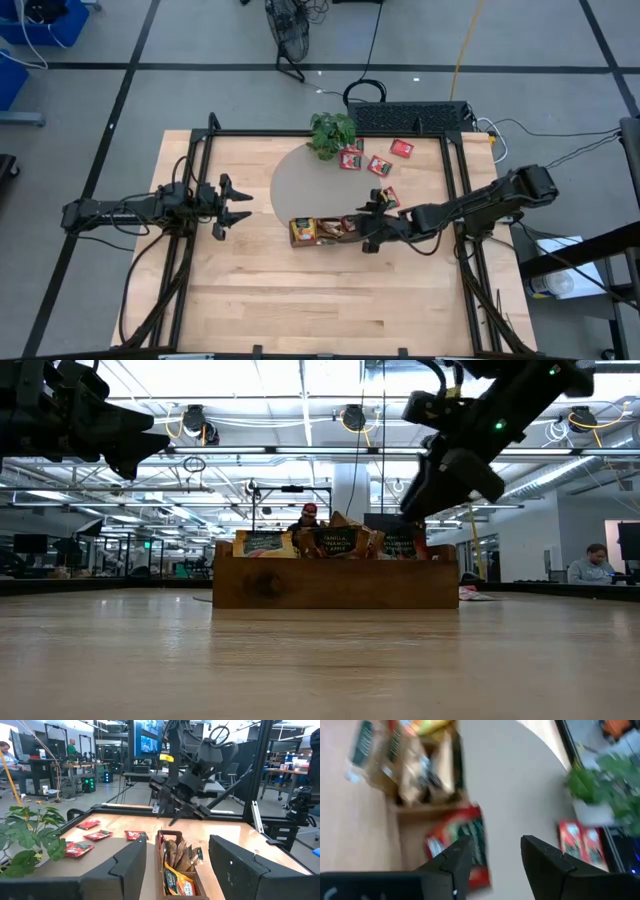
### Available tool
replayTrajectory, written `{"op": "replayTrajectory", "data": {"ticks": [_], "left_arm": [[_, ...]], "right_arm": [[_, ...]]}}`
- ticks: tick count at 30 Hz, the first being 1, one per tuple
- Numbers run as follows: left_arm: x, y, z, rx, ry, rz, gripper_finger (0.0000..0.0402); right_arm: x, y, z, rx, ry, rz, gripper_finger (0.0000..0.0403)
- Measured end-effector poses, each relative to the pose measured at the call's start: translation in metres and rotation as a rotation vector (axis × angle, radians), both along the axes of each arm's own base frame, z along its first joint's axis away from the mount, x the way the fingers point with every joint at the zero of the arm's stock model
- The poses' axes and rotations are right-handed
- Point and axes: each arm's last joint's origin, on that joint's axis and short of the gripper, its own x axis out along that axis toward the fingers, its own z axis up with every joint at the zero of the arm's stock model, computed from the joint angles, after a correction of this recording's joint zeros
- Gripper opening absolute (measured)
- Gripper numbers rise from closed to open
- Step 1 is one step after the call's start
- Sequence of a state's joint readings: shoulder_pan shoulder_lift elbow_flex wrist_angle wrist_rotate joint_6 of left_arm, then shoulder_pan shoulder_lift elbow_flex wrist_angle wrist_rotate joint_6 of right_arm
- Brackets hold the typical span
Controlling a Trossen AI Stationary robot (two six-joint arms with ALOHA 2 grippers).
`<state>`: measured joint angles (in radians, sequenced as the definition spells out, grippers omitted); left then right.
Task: Pick & Place Tea
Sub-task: Put the red tea bag into the right slot of the wooden organizer
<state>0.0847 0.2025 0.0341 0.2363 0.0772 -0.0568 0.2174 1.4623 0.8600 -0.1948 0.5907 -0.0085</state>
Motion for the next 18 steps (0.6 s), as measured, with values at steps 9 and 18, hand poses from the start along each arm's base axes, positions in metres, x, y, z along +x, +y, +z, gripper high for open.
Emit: {"op": "replayTrajectory", "data": {"ticks": [9, 18], "left_arm": [[0.0, 0.0, 0.0, 0.0, -0.001, 0.0, 0.0214], [0.0, 0.0, 0.0, 0.0, 0.0, 0.0, 0.0214]], "right_arm": [[-0.045, -0.059, 0.0, 0.085, 0.161, -0.352, 0.016], [-0.072, -0.113, -0.043, 0.414, 0.157, -0.427, 0.02]]}}
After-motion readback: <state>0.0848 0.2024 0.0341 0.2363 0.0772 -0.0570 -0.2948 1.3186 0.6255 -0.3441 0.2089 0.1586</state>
